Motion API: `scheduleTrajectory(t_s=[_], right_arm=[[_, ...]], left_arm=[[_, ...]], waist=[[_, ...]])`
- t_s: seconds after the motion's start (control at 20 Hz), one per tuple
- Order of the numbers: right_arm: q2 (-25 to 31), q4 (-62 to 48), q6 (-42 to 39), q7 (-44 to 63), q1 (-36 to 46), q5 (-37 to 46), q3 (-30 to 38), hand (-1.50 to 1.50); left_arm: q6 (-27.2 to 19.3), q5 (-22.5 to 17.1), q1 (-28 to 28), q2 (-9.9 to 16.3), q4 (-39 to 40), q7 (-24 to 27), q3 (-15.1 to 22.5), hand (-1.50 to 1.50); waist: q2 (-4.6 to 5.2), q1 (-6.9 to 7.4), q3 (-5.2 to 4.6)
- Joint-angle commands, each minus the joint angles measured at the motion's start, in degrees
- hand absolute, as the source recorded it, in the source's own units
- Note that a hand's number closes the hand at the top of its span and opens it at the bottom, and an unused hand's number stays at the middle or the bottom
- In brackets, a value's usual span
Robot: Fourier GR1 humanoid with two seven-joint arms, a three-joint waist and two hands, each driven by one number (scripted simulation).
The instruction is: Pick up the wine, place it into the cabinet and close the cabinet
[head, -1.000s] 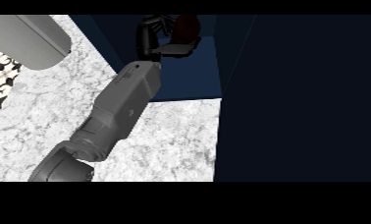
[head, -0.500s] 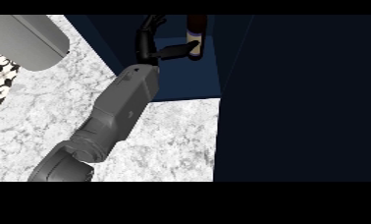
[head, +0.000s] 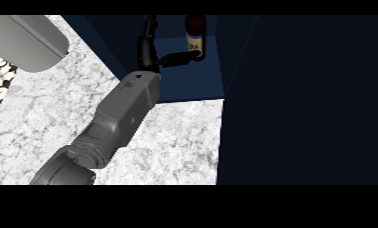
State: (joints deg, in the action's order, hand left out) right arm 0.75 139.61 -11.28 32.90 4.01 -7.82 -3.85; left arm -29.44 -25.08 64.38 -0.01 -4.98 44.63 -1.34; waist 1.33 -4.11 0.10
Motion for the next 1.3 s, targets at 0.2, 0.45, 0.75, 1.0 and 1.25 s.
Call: scheduleTrajectory(t_s=[0.2,0.45,0.75,1.0,1.25], right_arm=[[1.04,4.22,-1.3,1.75,-1.32,-4.88,0.97,-1.5],[-0.67,4.74,-0.16,1.56,-2.95,-3.89,-0.63,-1.5],[-0.45,3.04,0.24,1.4,-1.48,-1.8,-2.5,-1.5],[-0.64,-0.59,0.14,-0.97,0.62,-2.11,-1.86,-1.5],[-0.73,0.95,3.16,-0.59,-1.11,0.81,-5.05,-1.5]], left_arm=[[1.48,-1.12,-3.27,1.75,-0.52,3.74,-2.27,-1.5],[4.42,-0.47,-4.22,2.12,-0.47,4.41,-2.17,-1.5],[7.92,0.29,-4.43,1.33,-0.54,5.77,-2.05,-1.5],[8.6,-0.03,-2.09,0.01,-0.43,3.94,-1.41,-1.5],[10.96,0.13,-3.59,0.01,-0.77,4.24,-1.22,-1.5]], waist=[[0.25,-0.43,-0.15],[0.1,-0.19,-0.15],[0.2,-0.05,-0.2],[0.02,-0.1,-0.16],[-0.35,0.86,-0.17]])
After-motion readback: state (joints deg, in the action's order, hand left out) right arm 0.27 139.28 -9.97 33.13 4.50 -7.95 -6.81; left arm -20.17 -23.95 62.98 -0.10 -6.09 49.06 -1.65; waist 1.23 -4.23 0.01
